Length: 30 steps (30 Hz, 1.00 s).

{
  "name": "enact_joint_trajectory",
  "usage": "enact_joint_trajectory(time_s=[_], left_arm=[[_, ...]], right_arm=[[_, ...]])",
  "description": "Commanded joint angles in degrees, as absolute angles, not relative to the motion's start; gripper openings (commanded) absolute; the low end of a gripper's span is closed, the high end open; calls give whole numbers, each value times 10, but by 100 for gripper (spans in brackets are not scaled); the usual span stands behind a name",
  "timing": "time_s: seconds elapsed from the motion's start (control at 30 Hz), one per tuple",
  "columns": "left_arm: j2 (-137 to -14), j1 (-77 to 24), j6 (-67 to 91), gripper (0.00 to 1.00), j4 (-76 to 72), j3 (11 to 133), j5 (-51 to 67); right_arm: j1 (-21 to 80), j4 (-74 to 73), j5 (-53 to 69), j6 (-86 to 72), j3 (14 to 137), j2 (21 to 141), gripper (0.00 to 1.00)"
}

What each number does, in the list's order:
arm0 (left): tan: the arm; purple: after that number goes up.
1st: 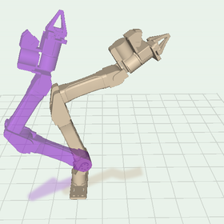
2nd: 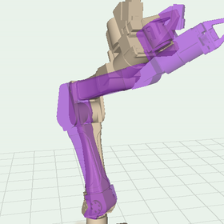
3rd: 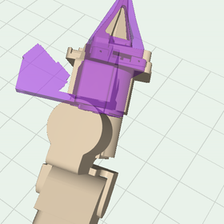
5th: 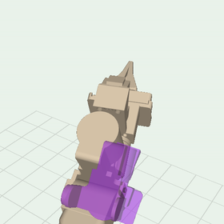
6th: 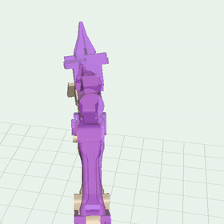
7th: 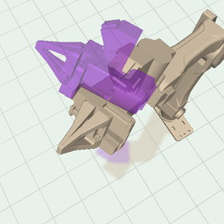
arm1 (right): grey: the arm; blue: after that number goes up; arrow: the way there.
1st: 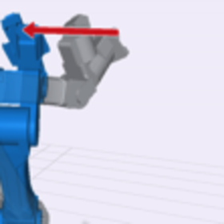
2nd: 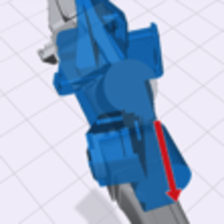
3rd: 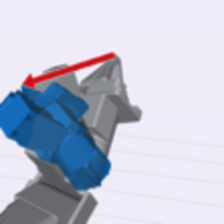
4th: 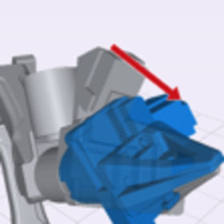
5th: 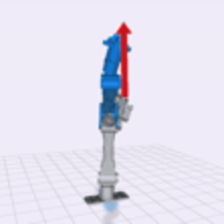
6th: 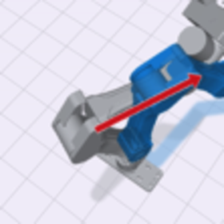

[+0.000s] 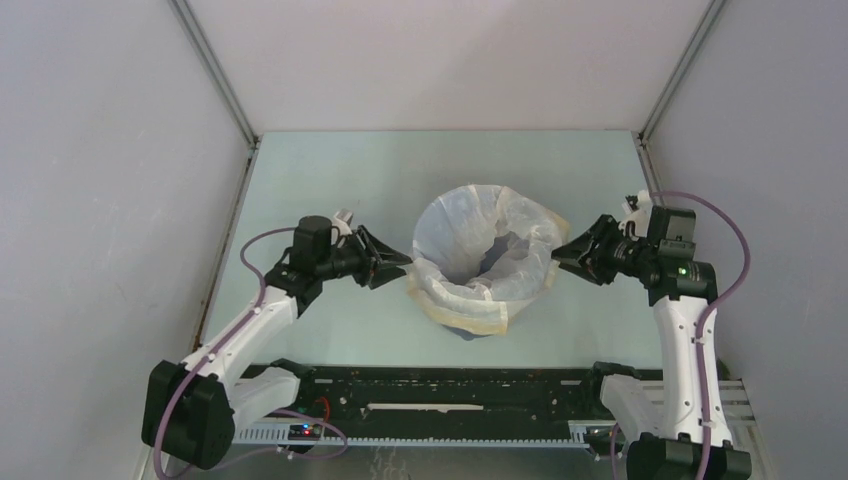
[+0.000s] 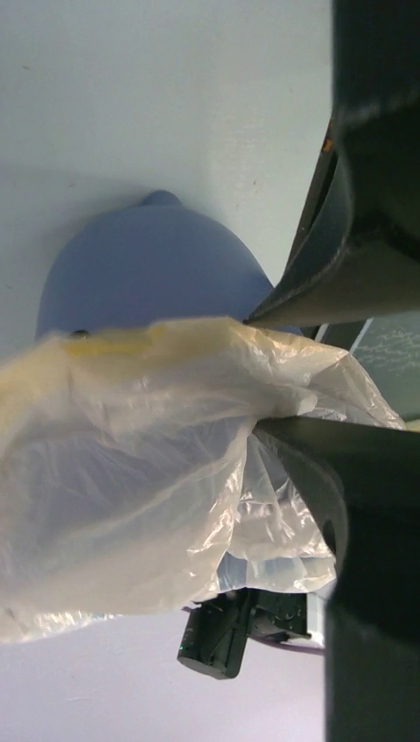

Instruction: Put the trash bags into the trash bin

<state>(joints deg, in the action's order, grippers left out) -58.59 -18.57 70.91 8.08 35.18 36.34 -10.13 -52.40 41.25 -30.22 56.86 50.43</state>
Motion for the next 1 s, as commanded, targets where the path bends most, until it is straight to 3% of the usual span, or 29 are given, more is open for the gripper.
enact_joint_trajectory(time_s=[0.0,0.13,0.27,0.57,0.7,0.87,0.97], left_arm=[[-610,-187,708,39,44,363,391],[-631,-194,698,21,39,367,391],[-666,-214,677,2,38,385,389],[-709,-229,550,0,184,444,310],[-696,-228,528,1,226,468,312],[-631,-192,474,25,338,499,266],[-587,-154,477,41,363,493,279]], right_arm=[[-94,-479,421,-311,550,508,43],[-67,-485,384,-286,529,518,36],[-32,-480,346,-272,508,526,37],[29,-558,198,-216,526,562,59],[45,-639,158,-218,607,541,66],[56,-730,137,-217,709,500,71],[69,-746,189,-210,739,474,71]])
